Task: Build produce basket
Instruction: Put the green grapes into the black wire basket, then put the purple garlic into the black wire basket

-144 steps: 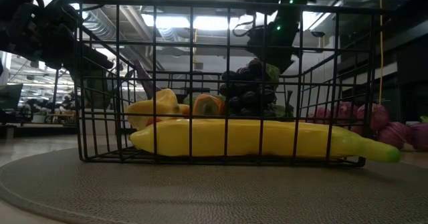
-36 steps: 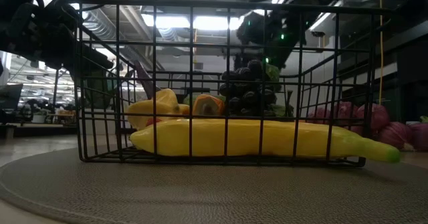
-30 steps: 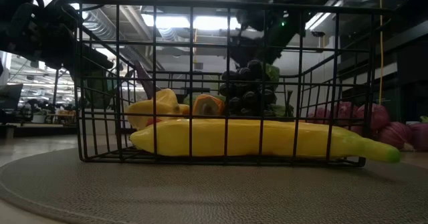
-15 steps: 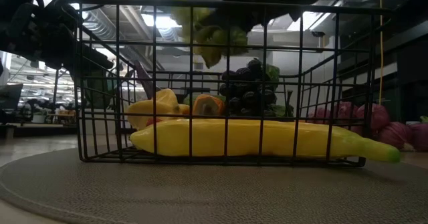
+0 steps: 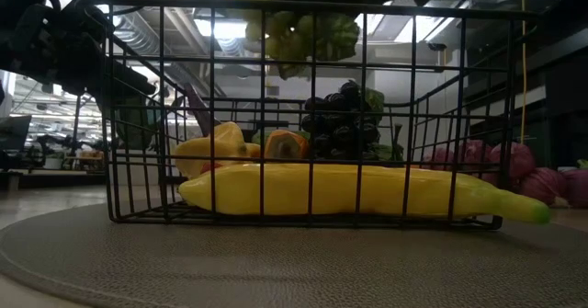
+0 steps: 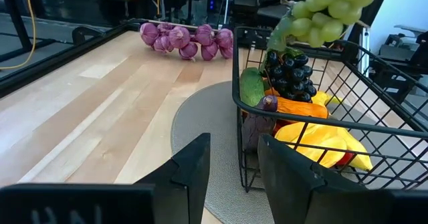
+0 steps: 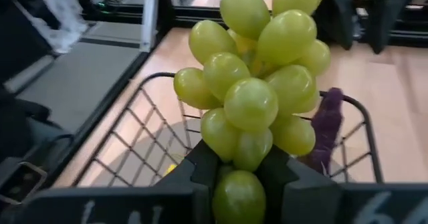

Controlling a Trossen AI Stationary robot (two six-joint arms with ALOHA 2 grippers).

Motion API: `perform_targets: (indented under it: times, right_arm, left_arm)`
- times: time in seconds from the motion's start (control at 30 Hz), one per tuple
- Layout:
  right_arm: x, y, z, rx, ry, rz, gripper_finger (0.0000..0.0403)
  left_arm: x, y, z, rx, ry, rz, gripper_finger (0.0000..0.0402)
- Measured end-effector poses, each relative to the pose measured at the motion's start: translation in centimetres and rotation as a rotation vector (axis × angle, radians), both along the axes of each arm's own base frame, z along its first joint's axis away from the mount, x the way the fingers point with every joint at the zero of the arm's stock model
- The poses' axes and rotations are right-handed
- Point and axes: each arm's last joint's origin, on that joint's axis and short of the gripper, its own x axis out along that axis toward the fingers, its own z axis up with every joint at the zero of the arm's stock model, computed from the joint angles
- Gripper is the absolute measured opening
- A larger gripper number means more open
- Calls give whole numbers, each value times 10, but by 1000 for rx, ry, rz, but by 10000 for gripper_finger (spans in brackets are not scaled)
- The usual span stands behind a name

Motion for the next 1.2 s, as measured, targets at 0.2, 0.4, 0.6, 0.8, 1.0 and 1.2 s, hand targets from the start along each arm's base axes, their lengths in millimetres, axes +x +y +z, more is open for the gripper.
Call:
perform_targets:
  times: [0.2,0.4,0.6,0.8,1.0,1.2]
  right_arm:
    - [1,9,3,-25,-41,-36,78]
    - [1,16,4,-54,-61,-27,119]
    - [2,22,9,-46,-115,-12,209]
    - [2,27,11,-37,-142,-2,284]
    - [2,27,11,38,-113,-36,303]
    - [-3,15,22,68,-113,-78,294]
  left_arm:
    - [0,0,0,0,0,0,121]
    - [0,0,0,0,0,0,121]
    - [0,0,0,0,0,0,121]
    - [0,0,0,0,0,0,121]
    - [0,0,0,0,0,0,121]
    - [0,0,0,0,0,0,121]
